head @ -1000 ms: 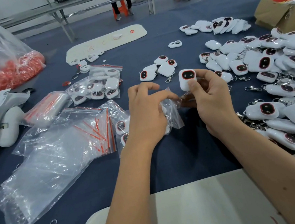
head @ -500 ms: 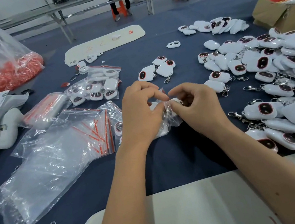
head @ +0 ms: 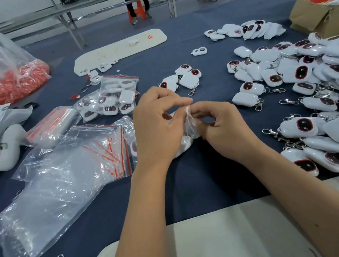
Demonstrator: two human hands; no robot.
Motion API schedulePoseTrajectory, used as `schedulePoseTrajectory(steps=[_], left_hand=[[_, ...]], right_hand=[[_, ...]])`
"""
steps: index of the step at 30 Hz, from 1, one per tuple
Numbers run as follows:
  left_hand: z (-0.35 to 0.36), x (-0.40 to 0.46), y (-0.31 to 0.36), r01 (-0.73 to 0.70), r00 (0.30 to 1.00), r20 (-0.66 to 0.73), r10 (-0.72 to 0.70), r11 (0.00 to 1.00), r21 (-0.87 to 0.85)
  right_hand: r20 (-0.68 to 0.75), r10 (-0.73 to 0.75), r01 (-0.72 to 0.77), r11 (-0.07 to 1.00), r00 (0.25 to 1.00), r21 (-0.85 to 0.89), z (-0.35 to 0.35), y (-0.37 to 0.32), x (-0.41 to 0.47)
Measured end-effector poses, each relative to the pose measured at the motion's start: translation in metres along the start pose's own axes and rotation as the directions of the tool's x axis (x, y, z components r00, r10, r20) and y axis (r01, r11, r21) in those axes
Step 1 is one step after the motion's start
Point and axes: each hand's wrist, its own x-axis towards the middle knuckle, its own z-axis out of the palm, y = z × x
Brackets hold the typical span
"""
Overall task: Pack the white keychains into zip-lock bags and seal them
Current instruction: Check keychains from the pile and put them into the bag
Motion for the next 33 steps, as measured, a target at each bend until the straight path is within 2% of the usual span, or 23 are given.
schedulePoseTrajectory(steps=[3, 5, 7, 8, 10, 12, 14, 16, 18, 20, 21, 22, 24, 26, 27, 30, 33], left_hand=[[0.002, -0.001, -0.002, 0.000, 1.000, -0.010, 0.000, 1.000, -0.005], [0.005, -0.001, -0.004, 0.011, 1.000, -0.011, -0.011, 1.000, 0.004], [0.007, -0.003, -0.007, 0.065, 0.997, 0.036, -0.064, 0.998, -0.023], [0.009, -0.004, -0.008, 0.096, 0.992, 0.082, -0.095, 0.995, -0.019], [0.012, -0.006, -0.011, 0.124, 0.978, 0.161, -0.134, 0.990, 0.070], [0.014, -0.008, -0.011, 0.134, 0.968, 0.190, -0.163, 0.979, 0.156], [0.014, -0.009, -0.011, 0.147, 0.964, 0.197, -0.181, 0.973, 0.177], [0.013, -0.008, -0.012, 0.145, 0.962, 0.204, -0.179, 0.974, 0.174], [0.013, -0.007, -0.012, 0.131, 0.965, 0.205, -0.161, 0.979, 0.155], [0.013, -0.005, -0.012, 0.138, 0.975, 0.160, -0.152, 0.986, 0.094], [0.012, -0.003, -0.011, 0.156, 0.979, 0.128, -0.161, 0.986, 0.051], [0.011, -0.002, -0.011, 0.181, 0.978, 0.103, -0.180, 0.984, 0.000], [0.009, 0.000, -0.011, 0.241, 0.969, 0.084, -0.233, 0.965, -0.108], [0.007, 0.001, -0.010, 0.275, 0.961, 0.087, -0.263, 0.943, -0.187], [0.006, 0.001, -0.009, 0.281, 0.959, 0.093, -0.267, 0.935, -0.216], [0.005, 0.001, -0.007, 0.304, 0.952, 0.118, -0.282, 0.912, -0.274], [0.003, 0.001, -0.006, 0.348, 0.937, 0.150, -0.316, 0.878, -0.329]], right_hand=[[0.002, -0.013, 0.013, 0.998, 1.000, -0.059, 0.002, -0.004, -0.002], [-0.212, -0.009, -0.023, 0.988, 0.977, -0.150, 0.005, -0.004, -0.002], [-0.491, -0.048, -0.134, 0.935, 0.870, -0.329, -0.001, -0.004, -0.002], [-0.567, -0.067, -0.225, 0.875, 0.821, -0.430, -0.007, -0.003, -0.002], [-0.576, 0.023, -0.412, 0.722, 0.817, -0.556, -0.018, 0.003, 0.000], [-0.497, 0.174, -0.490, 0.608, 0.850, -0.625, -0.022, 0.007, 0.001], [-0.417, 0.177, -0.435, 0.592, 0.891, -0.678, -0.018, 0.011, 0.002], [-0.375, 0.089, -0.340, 0.646, 0.923, -0.684, -0.017, 0.014, 0.002], [-0.403, 0.056, -0.287, 0.792, 0.913, -0.540, -0.018, 0.016, 0.003], [-0.414, 0.181, -0.239, 0.967, 0.892, -0.090, -0.018, 0.014, 0.005], [-0.378, 0.259, -0.216, 0.964, 0.889, 0.153, -0.016, 0.010, 0.006], [-0.323, 0.316, -0.195, 0.914, 0.892, 0.355, -0.013, 0.007, 0.007], [-0.206, 0.375, -0.179, 0.769, 0.904, 0.614, -0.010, 0.003, 0.008], [-0.103, 0.383, -0.203, 0.676, 0.918, 0.708, -0.008, 0.002, 0.007], [-0.068, 0.376, -0.223, 0.675, 0.924, 0.704, -0.008, 0.002, 0.007], [-0.040, 0.351, -0.252, 0.743, 0.936, 0.621, -0.010, 0.002, 0.006], [-0.023, 0.346, -0.268, 0.764, 0.938, 0.587, -0.010, 0.001, 0.007]])
